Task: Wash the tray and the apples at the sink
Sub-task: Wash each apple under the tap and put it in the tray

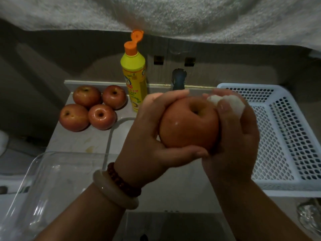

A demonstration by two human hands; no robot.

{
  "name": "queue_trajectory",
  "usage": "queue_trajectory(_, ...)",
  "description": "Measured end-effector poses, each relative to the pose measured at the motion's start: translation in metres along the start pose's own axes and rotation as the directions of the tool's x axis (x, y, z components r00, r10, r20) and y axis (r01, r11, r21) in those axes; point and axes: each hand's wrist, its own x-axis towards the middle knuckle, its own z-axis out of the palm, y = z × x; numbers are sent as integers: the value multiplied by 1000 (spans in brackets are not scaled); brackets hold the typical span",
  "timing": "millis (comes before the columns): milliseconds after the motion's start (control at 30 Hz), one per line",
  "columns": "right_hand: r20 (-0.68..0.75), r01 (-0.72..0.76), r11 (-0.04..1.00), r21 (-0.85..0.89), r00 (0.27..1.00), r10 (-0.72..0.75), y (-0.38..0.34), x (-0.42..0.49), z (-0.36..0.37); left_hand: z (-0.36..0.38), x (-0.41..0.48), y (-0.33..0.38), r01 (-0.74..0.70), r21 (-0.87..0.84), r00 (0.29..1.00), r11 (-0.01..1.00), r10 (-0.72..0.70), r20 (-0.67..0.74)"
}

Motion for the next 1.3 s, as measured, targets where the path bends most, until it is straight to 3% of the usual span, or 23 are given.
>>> queue_trajectory(67, -38, 137, 969, -205, 988, -148, -2, -2, 0, 0, -3, -5, 90, -195, 994, 977, -100, -45)
queue_trajectory(133, 142, 403, 794, -455, 913, -382, 0, -9, -1, 2, -7, -7, 189, -422, 973, 887, -226, -40)
queue_trajectory(200, 238, 476, 733, -486, 879, -413, 3, -15, -1, 5, -8, -6, 178, -444, 974, 878, -221, -46)
queue_trajectory(267, 144, 312, 869, -385, 950, -277, -2, -12, 3, 4, -10, -6, 113, -312, 987, 943, -141, -71)
queue_trajectory(300, 41, 108, 956, -274, 994, -101, -6, -7, 5, 4, -10, -6, 65, -208, 994, 976, -82, -70)
queue_trajectory(333, -30, -147, 984, -100, 989, 145, -9, 0, 6, 5, -10, -7, 13, -92, 998, 996, -18, -57)
queue_trajectory(367, -21, -377, 922, 83, 925, 380, -8, 7, 4, 7, -11, -8, -22, 3, 999, 1000, 22, -40)
queue_trajectory(400, 19, -517, 835, 190, 852, 523, -3, 12, 0, 8, -11, -10, -31, 50, 999, 998, 33, -32)
queue_trajectory(433, 50, -553, 809, 201, 830, 555, 0, 14, -3, 11, -11, -12, -12, 50, 999, 999, 14, -40)
queue_trajectory(500, 41, -409, 909, 76, 912, 407, -3, 12, -1, 13, -12, -12, 98, -78, 992, 992, -104, -78)
queue_trajectory(567, 47, -125, 989, -82, 990, 130, -7, 2, 3, 14, -12, -14, 207, -306, 966, 929, -244, -87)
queue_trajectory(633, 202, 249, 930, -271, 959, -199, -7, -8, 2, 12, -11, -20, 275, -471, 934, 838, -350, -78)
queue_trajectory(700, 311, 397, 848, -352, 904, -294, 3, -13, -3, 10, -12, -23, 294, -443, 920, 847, -376, -108)
queue_trajectory(733, 286, 346, 863, -367, 925, -250, 6, -14, -5, 9, -12, -24, 301, -379, 917, 875, -375, -138)
queue_trajectory(800, 95, 44, 953, -301, 995, -16, 8, -12, -13, 9, -13, -25, 301, -251, 912, 920, -355, -204)
queue_trajectory(867, -41, -342, 938, -52, 940, 340, 16, -5, -26, 9, -14, -25, 315, -186, 906, 931, -353, -235)
queue_trajectory(933, -51, -502, 865, 13, 863, 502, 25, 4, -43, 12, -15, -27, 329, -170, 901, 929, -363, -238)
queue_trajectory(1033, -134, -514, 853, -89, 855, 501, 33, 14, -58, 17, -13, -27, 333, -150, 904, 931, -360, -230)
queue_trajectory(1167, -264, -366, 776, -515, 928, 262, 45, 25, -71, 23, -10, -27, 343, -126, 909, 931, -363, -205)
queue_trajectory(1300, -247, -388, 731, -561, 921, 300, 45, 41, -81, 28, -8, -24, 337, -110, 918, 935, -352, -184)
